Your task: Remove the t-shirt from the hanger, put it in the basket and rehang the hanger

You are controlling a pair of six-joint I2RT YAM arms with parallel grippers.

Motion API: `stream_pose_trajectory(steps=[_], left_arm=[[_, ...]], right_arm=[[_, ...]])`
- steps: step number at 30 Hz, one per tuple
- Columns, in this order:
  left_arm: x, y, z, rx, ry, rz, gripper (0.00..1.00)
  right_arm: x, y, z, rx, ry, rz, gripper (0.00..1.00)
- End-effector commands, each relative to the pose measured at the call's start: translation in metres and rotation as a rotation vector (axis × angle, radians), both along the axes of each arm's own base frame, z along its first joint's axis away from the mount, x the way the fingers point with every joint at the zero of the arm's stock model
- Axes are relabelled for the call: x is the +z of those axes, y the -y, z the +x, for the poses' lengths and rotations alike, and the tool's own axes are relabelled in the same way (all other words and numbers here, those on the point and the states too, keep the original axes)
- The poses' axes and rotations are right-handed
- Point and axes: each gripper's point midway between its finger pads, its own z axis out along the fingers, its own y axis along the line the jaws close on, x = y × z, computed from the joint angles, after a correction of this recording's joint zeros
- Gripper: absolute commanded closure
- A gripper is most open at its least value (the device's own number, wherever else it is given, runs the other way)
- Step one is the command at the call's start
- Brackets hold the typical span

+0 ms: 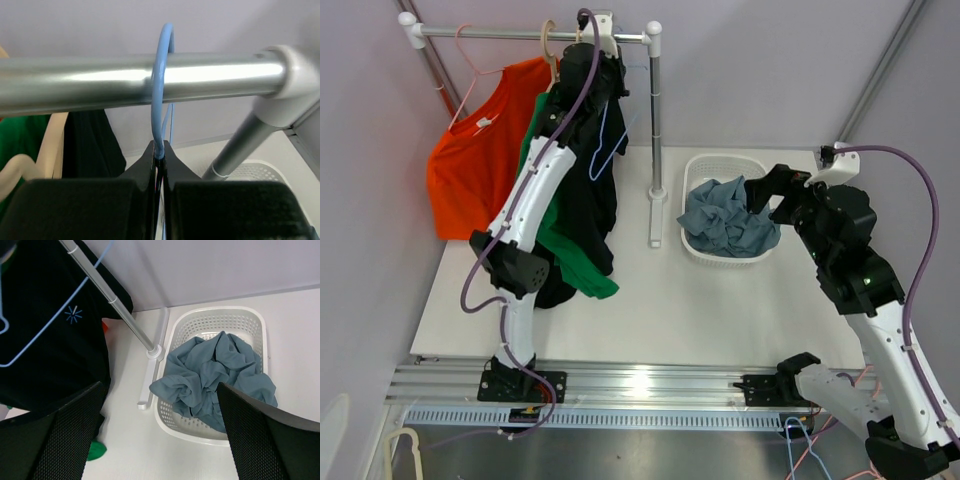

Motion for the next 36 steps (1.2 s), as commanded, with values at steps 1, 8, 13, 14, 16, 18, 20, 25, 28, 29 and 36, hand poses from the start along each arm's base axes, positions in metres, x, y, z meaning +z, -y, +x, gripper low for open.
stream_pose_trajectory(steps=[1, 8, 13, 14, 16, 18, 20, 25, 28, 29, 36], left_arm=[[0.011, 0.002, 0.012, -0.127, 0.001, -0.165, 0.99], [-0.027, 0.006, 0.0, -0.182, -0.123, -0.151, 0.9], [0.011, -0.003, -0.045, -0.236, -0.033, -0.193, 0.48], [0.022, -0.005, -0.054, -0.246, -0.006, -0.201, 0.44], [0.041, -0.013, -0.075, -0.253, 0.038, -0.22, 0.35], [0.056, -0.017, -0.086, -0.256, 0.062, -0.222, 0.32], [0.068, -0.025, -0.097, -0.239, 0.064, -0.214, 0.31], [0.094, -0.039, -0.114, -0.203, 0.081, -0.192, 0.31], [0.092, -0.055, -0.111, -0.116, 0.076, -0.175, 0.32], [0.09, -0.06, -0.105, -0.075, 0.072, -0.167, 0.32], [0.068, -0.075, -0.066, 0.04, -0.004, -0.074, 0.31]], right_arm=[[0.016, -0.006, -0.012, 0.044, 0.035, 0.036, 0.0], [0.014, -0.01, -0.013, 0.059, 0.022, 0.049, 0.01], [0.01, -0.017, -0.013, 0.078, 0.008, 0.062, 0.01], [0.01, -0.018, -0.014, 0.078, 0.006, 0.062, 0.0], [0.008, -0.018, -0.013, 0.074, 0.0, 0.058, 0.0], [0.006, -0.02, -0.013, 0.076, -0.004, 0.056, 0.0], [0.004, -0.019, -0.014, 0.073, -0.012, 0.048, 0.01], [-0.004, -0.016, -0.015, 0.061, -0.032, 0.034, 0.0], [-0.005, -0.017, -0.016, 0.068, -0.032, 0.037, 0.01], [-0.005, -0.018, -0.016, 0.073, -0.031, 0.038, 0.01], [-0.005, -0.016, -0.015, 0.064, -0.029, 0.026, 0.01]])
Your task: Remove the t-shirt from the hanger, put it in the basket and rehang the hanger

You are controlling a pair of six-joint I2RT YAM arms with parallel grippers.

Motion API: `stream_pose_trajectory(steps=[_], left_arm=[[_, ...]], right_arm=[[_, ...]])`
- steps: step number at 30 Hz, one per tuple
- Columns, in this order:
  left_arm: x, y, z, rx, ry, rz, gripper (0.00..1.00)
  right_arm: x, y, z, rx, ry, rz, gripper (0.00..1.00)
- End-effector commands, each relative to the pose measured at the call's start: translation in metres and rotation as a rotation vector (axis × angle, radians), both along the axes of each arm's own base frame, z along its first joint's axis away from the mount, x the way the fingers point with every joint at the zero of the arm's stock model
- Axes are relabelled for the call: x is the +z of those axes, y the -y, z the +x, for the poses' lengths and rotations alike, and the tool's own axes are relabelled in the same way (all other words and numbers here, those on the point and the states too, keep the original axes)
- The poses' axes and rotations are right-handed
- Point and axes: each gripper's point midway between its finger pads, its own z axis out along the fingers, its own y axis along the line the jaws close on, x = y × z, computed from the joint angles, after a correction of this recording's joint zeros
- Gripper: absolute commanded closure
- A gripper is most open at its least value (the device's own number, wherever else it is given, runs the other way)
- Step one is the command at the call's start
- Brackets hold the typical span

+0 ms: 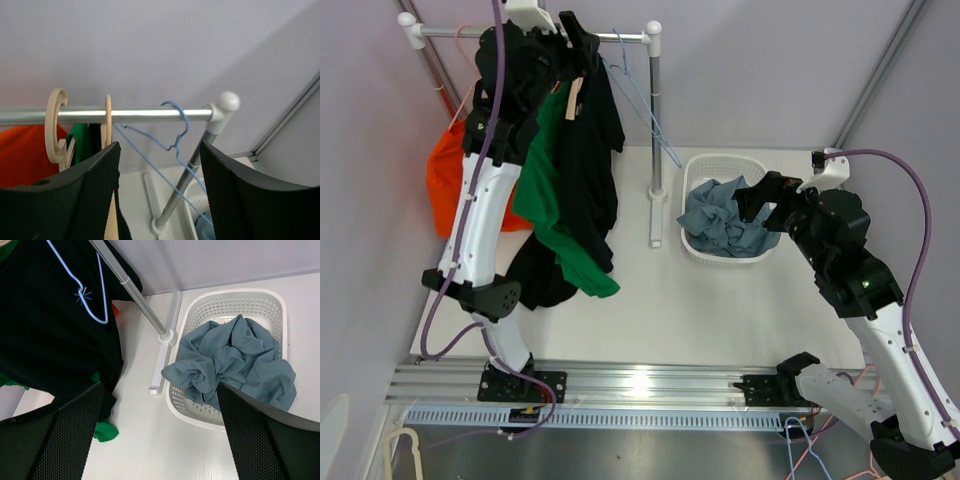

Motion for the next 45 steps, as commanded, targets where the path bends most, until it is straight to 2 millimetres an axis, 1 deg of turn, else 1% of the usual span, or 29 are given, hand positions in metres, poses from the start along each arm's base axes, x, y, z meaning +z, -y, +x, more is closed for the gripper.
stream_pose_trajectory(steps=[1, 3, 4, 6, 7, 15, 17, 19, 20, 22, 23, 25, 26, 27, 28, 29, 30, 32, 34, 36, 38, 41, 42, 44, 45], left_arm=[[-0.05, -0.015, 0.025, 0.085, -0.138, 0.091, 0.3], [-0.059, -0.017, 0.03, 0.105, -0.157, 0.098, 0.29], [-0.069, -0.02, 0.036, 0.123, -0.179, 0.111, 0.29], [-0.076, -0.024, 0.041, 0.143, -0.191, 0.127, 0.28], [-0.084, -0.025, 0.047, 0.148, -0.207, 0.133, 0.28], [-0.1, -0.037, 0.067, 0.178, -0.226, 0.145, 0.29], [-0.105, -0.041, 0.071, 0.19, -0.24, 0.141, 0.29], [-0.108, -0.042, 0.074, 0.189, -0.247, 0.14, 0.31], [-0.109, -0.042, 0.074, 0.184, -0.248, 0.14, 0.42], [-0.108, -0.039, 0.075, 0.17, -0.243, 0.138, 0.53], [-0.107, -0.039, 0.075, 0.167, -0.239, 0.138, 0.62], [-0.107, -0.036, 0.076, 0.147, -0.235, 0.14, 0.76], [-0.107, -0.035, 0.076, 0.141, -0.232, 0.144, 0.79], [-0.106, -0.034, 0.076, 0.138, -0.231, 0.142, 0.77], [-0.107, -0.033, 0.076, 0.135, -0.235, 0.144, 0.74], [-0.107, -0.033, 0.076, 0.133, -0.233, 0.145, 0.67], [-0.107, -0.033, 0.076, 0.132, -0.233, 0.145, 0.65], [-0.11, -0.032, 0.077, 0.13, -0.24, 0.149, 0.65], [-0.113, -0.032, 0.078, 0.13, -0.247, 0.153, 0.68], [-0.117, -0.031, 0.08, 0.127, -0.252, 0.156, 0.81], [-0.117, -0.029, 0.08, 0.119, -0.255, 0.149, 0.99], [-0.101, -0.025, 0.071, 0.085, -0.226, 0.123, 0.99], [-0.081, -0.026, 0.06, 0.079, -0.191, 0.107, 0.99], [-0.062, -0.029, 0.048, 0.075, -0.159, 0.09, 0.99], [-0.039, -0.035, 0.031, 0.083, -0.115, 0.073, 0.99]], right_arm=[[0.005, 0.002, -0.002, -0.005, 0.016, -0.004, 0.0], [0.006, 0.002, -0.002, -0.005, 0.019, -0.008, 0.0], [0.006, 0.002, -0.002, -0.005, 0.019, -0.01, 0.0], [0.007, 0.002, -0.003, -0.003, 0.021, -0.01, 0.01], [0.008, 0.002, -0.003, -0.003, 0.022, -0.01, 0.01], [0.009, 0.004, -0.004, -0.003, 0.027, -0.009, 0.01], [0.006, 0.004, -0.004, -0.005, 0.021, -0.012, 0.0], [0.007, 0.004, -0.003, -0.005, 0.023, -0.009, 0.01], [0.006, 0.002, -0.004, 0.001, 0.021, -0.01, 0.0], [0.006, 0.002, -0.003, 0.0, 0.022, -0.009, 0.01], [0.006, 0.002, -0.003, -0.001, 0.022, -0.008, 0.0], [0.005, 0.002, -0.003, 0.0, 0.021, -0.01, 0.01], [0.005, 0.003, -0.003, -0.002, 0.021, -0.01, 0.0], [0.004, 0.003, -0.003, -0.003, 0.018, -0.012, 0.01], [0.005, 0.003, -0.004, -0.005, 0.019, -0.011, 0.0], [0.005, 0.004, -0.004, -0.008, 0.021, -0.011, 0.01], [0.005, 0.005, -0.004, -0.011, 0.021, -0.01, 0.01], [0.004, 0.004, -0.003, -0.01, 0.017, -0.009, 0.0], [0.003, 0.004, -0.003, -0.008, 0.016, -0.004, 0.01], [0.004, 0.004, -0.004, -0.006, 0.017, -0.002, 0.0], [0.002, 0.004, -0.003, -0.008, 0.014, -0.002, 0.0], [0.003, 0.002, -0.003, 0.004, 0.021, -0.005, 0.01], [0.005, 0.0, -0.002, 0.01, 0.025, -0.005, 0.01], [0.005, -0.005, -0.001, 0.042, 0.033, -0.017, 0.0], [0.005, -0.008, 0.002, 0.052, 0.034, -0.022, 0.01]])
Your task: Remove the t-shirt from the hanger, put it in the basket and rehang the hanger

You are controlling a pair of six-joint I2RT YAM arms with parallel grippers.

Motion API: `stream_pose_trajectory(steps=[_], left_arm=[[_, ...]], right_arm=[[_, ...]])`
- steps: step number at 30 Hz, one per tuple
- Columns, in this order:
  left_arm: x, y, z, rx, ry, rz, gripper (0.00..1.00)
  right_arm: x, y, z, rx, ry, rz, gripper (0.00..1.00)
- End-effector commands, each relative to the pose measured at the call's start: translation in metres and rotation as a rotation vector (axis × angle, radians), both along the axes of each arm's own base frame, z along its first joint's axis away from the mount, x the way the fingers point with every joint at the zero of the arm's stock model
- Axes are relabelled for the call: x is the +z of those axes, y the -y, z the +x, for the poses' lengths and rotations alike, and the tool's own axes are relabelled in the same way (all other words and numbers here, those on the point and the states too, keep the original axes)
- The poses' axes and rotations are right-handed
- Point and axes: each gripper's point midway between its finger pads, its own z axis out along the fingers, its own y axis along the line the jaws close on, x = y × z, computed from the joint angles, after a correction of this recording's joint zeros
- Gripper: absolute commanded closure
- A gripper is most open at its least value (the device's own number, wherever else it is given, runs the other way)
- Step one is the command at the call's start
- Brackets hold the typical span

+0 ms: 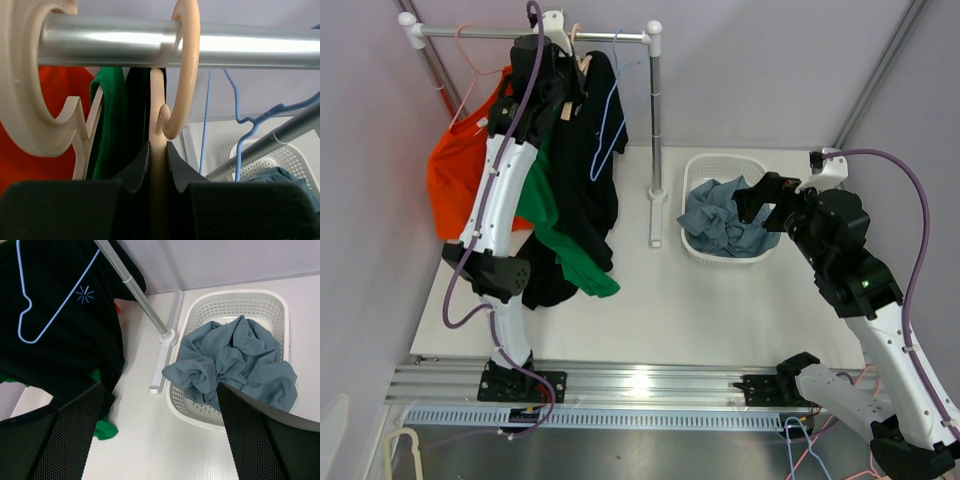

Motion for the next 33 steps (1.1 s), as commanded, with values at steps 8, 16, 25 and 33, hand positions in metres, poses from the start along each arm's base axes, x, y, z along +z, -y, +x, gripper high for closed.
stream_pose_trajectory(steps=[8, 16, 25, 33], left_arm=[[0.138, -0.035, -0.096, 0.024, 0.306, -0.096, 0.99], [0.116, -0.031, -0.107, 0.037, 0.193, -0.136, 1.0], [0.068, -0.024, -0.168, 0.134, 0.037, -0.239, 0.99], [0.05, -0.012, -0.23, 0.101, 0.001, -0.286, 0.99]], right_arm=[[-0.006, -0.02, 0.004, 0.097, 0.008, -0.005, 0.0], [-0.014, -0.05, -0.005, 0.268, -0.007, -0.027, 0.01], [-0.01, -0.171, -0.097, 0.886, 0.143, -0.077, 0.01], [-0.017, -0.256, -0.167, 1.092, 0.374, -0.097, 0.01]])
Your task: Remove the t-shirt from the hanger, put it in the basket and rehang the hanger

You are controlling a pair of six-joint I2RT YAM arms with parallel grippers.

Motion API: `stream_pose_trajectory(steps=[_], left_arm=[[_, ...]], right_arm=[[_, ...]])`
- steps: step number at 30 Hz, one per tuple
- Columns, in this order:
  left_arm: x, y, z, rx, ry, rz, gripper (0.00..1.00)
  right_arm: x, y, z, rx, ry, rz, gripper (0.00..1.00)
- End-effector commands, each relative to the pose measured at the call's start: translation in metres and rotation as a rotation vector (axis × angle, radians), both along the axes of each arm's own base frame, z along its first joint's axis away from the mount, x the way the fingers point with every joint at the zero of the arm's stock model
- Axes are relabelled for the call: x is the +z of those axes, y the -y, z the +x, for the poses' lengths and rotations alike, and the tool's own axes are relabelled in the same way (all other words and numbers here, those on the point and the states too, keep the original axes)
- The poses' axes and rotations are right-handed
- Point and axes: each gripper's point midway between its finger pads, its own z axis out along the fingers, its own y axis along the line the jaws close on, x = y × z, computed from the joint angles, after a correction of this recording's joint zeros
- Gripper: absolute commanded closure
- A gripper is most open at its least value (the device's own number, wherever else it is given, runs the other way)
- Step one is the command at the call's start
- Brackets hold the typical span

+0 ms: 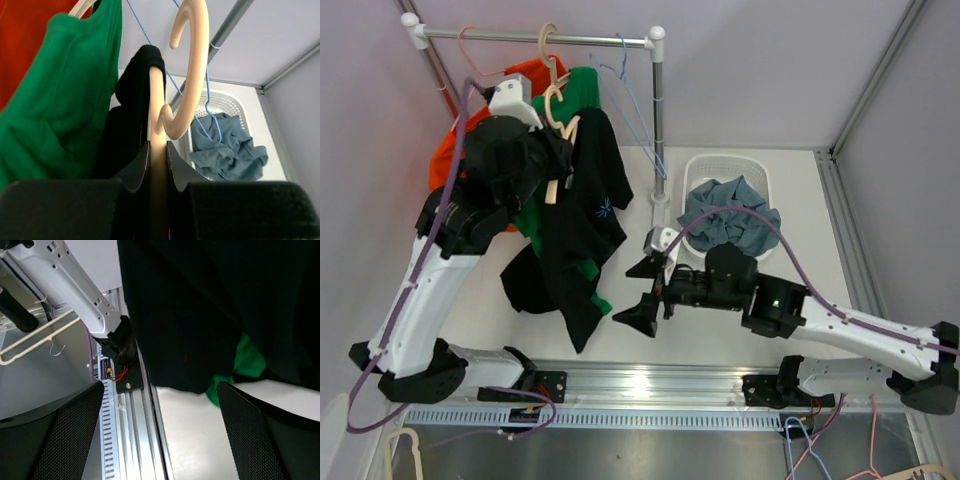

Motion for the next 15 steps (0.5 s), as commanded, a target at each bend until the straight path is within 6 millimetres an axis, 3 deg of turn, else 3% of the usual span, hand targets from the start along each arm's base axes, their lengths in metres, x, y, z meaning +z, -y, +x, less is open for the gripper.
stream_pose_trajectory(steps=[1, 3, 4, 5, 7, 8, 10, 15], left_arm=[[0.025, -0.015, -0.021, 0.046, 0.061, -0.137, 1.0], [0.023, -0.019, -0.029, 0.042, 0.061, -0.15, 0.99], [0.022, -0.02, -0.031, 0.047, 0.058, -0.159, 0.99], [0.023, -0.023, -0.034, 0.048, 0.061, -0.166, 1.0], [0.019, -0.024, -0.038, 0.048, 0.054, -0.181, 0.99], [0.017, -0.023, -0.039, 0.041, 0.051, -0.186, 0.99], [0.01, -0.024, -0.043, 0.038, 0.045, -0.195, 0.99], [0.0, -0.026, -0.047, 0.04, 0.031, -0.19, 1.0]], right_arm=[[0.025, -0.029, -0.001, 0.013, 0.138, 0.129, 0.01], [0.022, -0.049, -0.013, 0.043, 0.18, 0.156, 0.01], [0.018, -0.055, -0.011, 0.023, 0.2, 0.157, 0.01], [0.027, -0.062, -0.013, 0.011, 0.219, 0.204, 0.01], [0.016, -0.079, -0.017, 0.015, 0.229, 0.206, 0.0], [0.024, -0.085, -0.016, 0.007, 0.241, 0.25, 0.0], [0.014, -0.102, -0.018, 0.022, 0.238, 0.25, 0.01], [0.024, -0.129, -0.031, 0.082, 0.231, 0.307, 0.01]])
